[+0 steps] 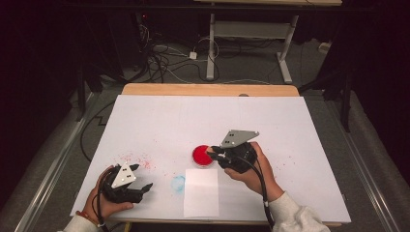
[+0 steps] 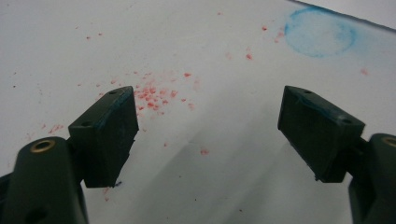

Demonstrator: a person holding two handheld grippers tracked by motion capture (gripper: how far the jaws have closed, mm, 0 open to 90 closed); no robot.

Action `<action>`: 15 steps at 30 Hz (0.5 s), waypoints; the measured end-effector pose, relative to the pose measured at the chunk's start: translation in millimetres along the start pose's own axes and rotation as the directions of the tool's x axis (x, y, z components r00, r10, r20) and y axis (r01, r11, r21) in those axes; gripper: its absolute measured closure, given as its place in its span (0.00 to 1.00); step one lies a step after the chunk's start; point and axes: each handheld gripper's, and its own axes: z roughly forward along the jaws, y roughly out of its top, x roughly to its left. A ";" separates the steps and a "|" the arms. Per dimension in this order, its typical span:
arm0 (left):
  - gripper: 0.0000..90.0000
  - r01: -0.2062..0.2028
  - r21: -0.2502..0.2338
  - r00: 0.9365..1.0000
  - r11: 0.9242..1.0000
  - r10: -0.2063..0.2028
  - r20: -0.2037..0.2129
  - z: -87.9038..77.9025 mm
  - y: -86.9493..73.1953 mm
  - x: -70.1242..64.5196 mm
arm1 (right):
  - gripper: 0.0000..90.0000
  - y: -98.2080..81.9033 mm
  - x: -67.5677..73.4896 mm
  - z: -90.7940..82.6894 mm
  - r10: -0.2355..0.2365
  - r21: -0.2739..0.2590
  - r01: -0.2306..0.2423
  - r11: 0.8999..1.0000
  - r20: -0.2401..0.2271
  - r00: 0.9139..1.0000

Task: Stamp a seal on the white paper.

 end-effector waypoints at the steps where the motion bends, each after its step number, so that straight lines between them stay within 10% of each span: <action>1: 0.22 0.000 0.000 1.000 1.000 0.000 0.001 -0.1 0.0 -0.1 | 0.84 -0.4 1.6 -0.9 -0.001 -0.003 0.001 1.000 0.000 1.000; 15: 0.22 -0.011 0.006 1.000 1.000 0.011 0.003 0.4 0.4 -1.4 | 0.84 -11.5 22.3 3.8 -0.054 0.022 0.055 0.998 -0.036 0.998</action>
